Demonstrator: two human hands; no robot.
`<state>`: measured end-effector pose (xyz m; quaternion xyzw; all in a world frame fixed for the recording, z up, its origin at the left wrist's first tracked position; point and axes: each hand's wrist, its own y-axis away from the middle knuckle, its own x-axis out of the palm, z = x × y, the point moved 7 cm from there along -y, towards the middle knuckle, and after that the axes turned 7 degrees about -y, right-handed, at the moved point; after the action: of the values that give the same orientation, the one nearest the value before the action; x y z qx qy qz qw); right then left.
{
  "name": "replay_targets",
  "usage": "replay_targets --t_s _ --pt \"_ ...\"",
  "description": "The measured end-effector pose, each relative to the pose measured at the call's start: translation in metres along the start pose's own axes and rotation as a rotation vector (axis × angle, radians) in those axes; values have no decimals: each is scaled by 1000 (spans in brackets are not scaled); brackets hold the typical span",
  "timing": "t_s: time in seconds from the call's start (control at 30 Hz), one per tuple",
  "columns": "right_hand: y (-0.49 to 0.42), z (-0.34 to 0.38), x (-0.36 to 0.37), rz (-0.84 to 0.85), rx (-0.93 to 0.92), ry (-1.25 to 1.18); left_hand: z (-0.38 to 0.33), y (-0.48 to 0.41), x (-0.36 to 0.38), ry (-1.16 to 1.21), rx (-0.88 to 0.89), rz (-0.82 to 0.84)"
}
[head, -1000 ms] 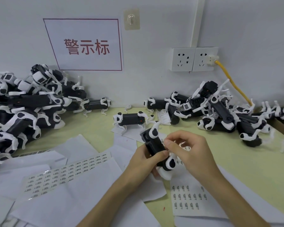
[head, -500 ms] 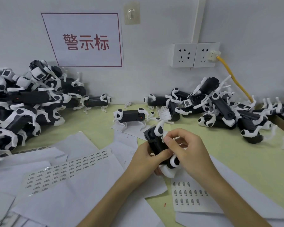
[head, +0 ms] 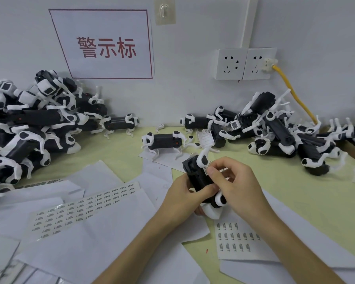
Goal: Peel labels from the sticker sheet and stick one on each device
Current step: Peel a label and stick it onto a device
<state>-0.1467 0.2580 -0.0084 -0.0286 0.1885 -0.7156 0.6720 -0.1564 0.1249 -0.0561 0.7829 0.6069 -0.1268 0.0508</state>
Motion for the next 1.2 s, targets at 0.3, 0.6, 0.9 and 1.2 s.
replay_targets --t_s 0.3,0.6,0.9,1.2 --pt "1 1 -1 -13 -32 72 -1 1 0 -29 -8 -15" --pt "3 3 0 -46 -66 100 1 1 2 -22 -16 -25" --pt "3 5 -1 -55 -67 108 0 1 2 -16 -12 -25" --pt "4 6 -4 -62 -39 89 -1 3 1 -57 27 -38"
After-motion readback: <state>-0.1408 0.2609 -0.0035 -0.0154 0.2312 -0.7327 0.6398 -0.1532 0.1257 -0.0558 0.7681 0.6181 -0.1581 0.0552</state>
